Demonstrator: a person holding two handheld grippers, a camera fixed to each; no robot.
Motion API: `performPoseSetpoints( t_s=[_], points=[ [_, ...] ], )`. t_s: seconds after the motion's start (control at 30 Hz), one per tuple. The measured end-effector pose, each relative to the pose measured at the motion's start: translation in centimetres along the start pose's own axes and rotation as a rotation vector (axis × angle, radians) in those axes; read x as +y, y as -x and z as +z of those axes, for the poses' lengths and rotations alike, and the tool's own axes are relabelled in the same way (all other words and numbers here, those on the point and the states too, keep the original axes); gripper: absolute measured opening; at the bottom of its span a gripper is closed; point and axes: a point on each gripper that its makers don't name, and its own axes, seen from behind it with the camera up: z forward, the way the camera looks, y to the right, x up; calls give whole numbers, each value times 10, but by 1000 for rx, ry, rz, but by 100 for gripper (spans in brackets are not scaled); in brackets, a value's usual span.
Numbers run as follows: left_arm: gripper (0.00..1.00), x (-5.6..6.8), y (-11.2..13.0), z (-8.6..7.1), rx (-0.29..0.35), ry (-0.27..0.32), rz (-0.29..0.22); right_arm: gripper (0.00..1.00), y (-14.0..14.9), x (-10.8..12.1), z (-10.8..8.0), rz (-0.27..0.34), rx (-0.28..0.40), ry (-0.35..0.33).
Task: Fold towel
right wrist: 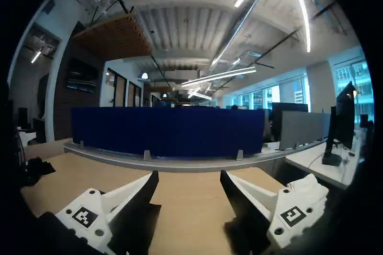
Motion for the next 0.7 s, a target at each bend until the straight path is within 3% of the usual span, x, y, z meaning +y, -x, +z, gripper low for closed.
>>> performPoseSetpoints(
  t_s=[0.37, 0.7],
  points=[
    [89, 8, -29, -5, -31, 22, 20, 100, -22, -4, 0, 6, -25, -32],
    [89, 20, -28, -9, -84, 89, 62, 100, -20, -36, -4, -39, -98, -167]
  ],
)
